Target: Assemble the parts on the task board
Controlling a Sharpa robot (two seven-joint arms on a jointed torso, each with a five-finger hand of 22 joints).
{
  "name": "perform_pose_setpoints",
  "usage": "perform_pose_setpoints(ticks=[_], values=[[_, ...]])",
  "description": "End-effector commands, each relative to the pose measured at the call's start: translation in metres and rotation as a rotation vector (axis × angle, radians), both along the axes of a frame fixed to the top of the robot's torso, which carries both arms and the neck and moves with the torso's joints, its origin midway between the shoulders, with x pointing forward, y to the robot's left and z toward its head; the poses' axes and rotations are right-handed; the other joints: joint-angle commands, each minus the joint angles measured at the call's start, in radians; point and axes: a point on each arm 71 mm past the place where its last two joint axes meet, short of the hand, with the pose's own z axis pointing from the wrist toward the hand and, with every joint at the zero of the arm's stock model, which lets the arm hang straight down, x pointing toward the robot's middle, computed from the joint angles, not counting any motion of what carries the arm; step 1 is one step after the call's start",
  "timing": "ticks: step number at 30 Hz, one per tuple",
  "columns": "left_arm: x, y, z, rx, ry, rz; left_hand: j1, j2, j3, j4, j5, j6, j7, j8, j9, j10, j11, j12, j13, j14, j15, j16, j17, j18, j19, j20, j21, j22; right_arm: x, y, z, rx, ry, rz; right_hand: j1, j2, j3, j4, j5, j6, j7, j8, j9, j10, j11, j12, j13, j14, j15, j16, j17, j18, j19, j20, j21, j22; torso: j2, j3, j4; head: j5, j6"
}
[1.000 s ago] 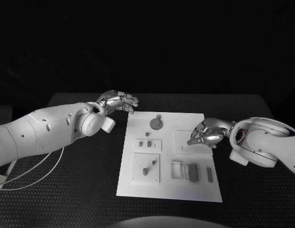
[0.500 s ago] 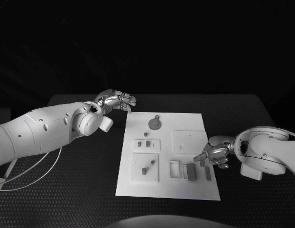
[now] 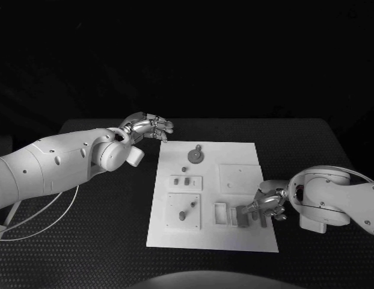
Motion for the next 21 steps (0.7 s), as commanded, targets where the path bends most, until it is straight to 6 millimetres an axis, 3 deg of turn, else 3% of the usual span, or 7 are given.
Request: perform_pose_setpoints(ticks=[1, 7, 21], values=[[-0.001, -0.002, 0.001, -0.017, -0.004, -0.016, -0.008, 0.001, -0.008, 0.0, 0.002, -0.004, -0.001, 0.005, -0.002, 0.005, 0.001, -0.001, -0.001, 0.005, 0.001, -0.007, 0.002, 0.017, 0.006, -0.002, -0.006, -0.001, 0.001, 0.0, -0.004, -0.041, -0.035, 0.018, -0.013, -0.011, 0.008, 0.004, -0.002, -0.019, 0.01, -0.015, -0.004, 0.001, 0.003, 0.007, -0.001, 0.014, -0.003, 0.003, -0.001, 0.045, -0.002, -0.009, 0.006, 0.019, 0.001, 0.0004, 0.002, 0.0, -0.004], [-0.001, -0.001, 0.001, -0.016, -0.004, -0.014, -0.009, 0.001, -0.008, 0.001, 0.002, -0.004, -0.001, 0.005, -0.002, 0.005, 0.002, -0.002, -0.002, 0.005, 0.001, -0.007, 0.002, 0.016, 0.006, -0.002, -0.007, -0.001, 0.002, 0.007, -0.009, -0.045, -0.054, 0.025, -0.023, -0.042, 0.033, 0.013, -0.002, -0.051, 0.024, -0.043, -0.015, -0.007, 0.016, 0.007, -0.003, 0.005, 0.01, -0.002, -0.009, 0.045, -0.005, -0.009, 0.006, 0.017, 0.001, 0.0008, 0.0003, 0.004, -0.01], [-0.001, -0.001, 0.001, -0.017, -0.002, -0.016, -0.012, 0.001, -0.009, 0.002, 0.002, -0.004, -0.001, 0.006, -0.002, 0.005, 0.002, -0.002, -0.002, 0.006, 0.002, -0.008, 0.003, 0.016, 0.006, -0.002, -0.007, -0.001, -0.001, 0.012, -0.021, -0.05, -0.008, 0.034, -0.035, -0.09, 0.063, 0.042, -0.003, -0.055, 0.03, -0.054, -0.02, -0.013, 0.022, 0.011, -0.006, 0.002, 0.016, -0.006, -0.009, 0.045, -0.003, -0.008, 0.007, 0.015, 0.0, 0.0004, -0.0007, 0.01, -0.019]])
